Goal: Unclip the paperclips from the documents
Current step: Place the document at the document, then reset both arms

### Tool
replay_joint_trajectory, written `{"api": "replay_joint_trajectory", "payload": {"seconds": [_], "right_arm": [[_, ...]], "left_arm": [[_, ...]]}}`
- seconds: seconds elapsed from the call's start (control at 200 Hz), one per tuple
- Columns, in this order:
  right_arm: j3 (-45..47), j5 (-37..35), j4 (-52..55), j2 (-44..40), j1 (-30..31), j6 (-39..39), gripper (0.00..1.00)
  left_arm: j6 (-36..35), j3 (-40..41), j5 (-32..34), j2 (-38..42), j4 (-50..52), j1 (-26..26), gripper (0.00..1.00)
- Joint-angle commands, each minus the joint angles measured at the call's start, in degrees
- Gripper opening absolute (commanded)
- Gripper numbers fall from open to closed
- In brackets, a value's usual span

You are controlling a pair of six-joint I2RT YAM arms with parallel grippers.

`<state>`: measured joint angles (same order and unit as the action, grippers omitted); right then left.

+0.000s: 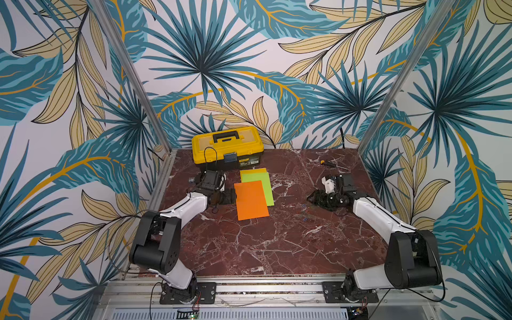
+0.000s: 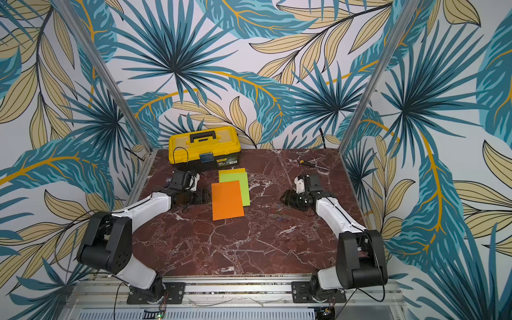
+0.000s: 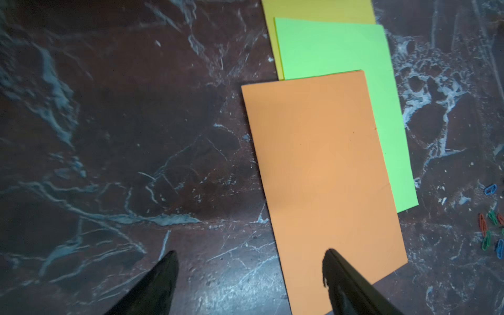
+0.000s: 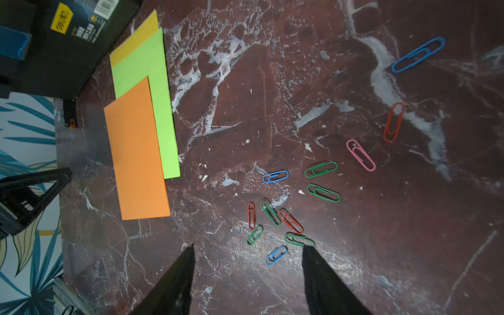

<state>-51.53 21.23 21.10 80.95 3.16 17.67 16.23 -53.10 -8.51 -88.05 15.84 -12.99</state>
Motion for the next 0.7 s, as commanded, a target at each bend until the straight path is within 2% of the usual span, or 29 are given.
{"api": "replay_joint_trajectory", "payload": {"seconds": [0.0,0.1,0.16,0.411,0.571,0.691], "right_arm": [[1.9,-3.2,-4.0,-3.6,0.2,-5.3,0.77],[3.2,-5.3,-7.0,-5.5,0.3,-8.1,0.94],[3.7,-6.6,-8.1,-6.5,0.3,-10.0,0.99],[5.5,-16.0,-16.2,-7.2,0.0,-14.5,0.99],[10.0,-24.0,-25.0,-7.7,-0.4,-15.6,1.0],[15.0,-26.7,-34.1,-6.9,-0.7,-17.0,1.0]], "left_arm": [[-3.3,2.5,0.7,5.0,-7.6,-0.1,0.91],[-4.2,4.5,0.4,8.1,-10.6,0.2,0.94],[-4.6,5.2,0.5,9.4,-11.7,0.6,0.95],[-4.9,10.6,0.9,14.1,-19.8,4.8,0.95],[-6.7,16.3,8.1,17.2,-26.8,6.5,0.96],[-8.5,23.6,14.6,19.9,-37.4,7.4,0.95]]}}
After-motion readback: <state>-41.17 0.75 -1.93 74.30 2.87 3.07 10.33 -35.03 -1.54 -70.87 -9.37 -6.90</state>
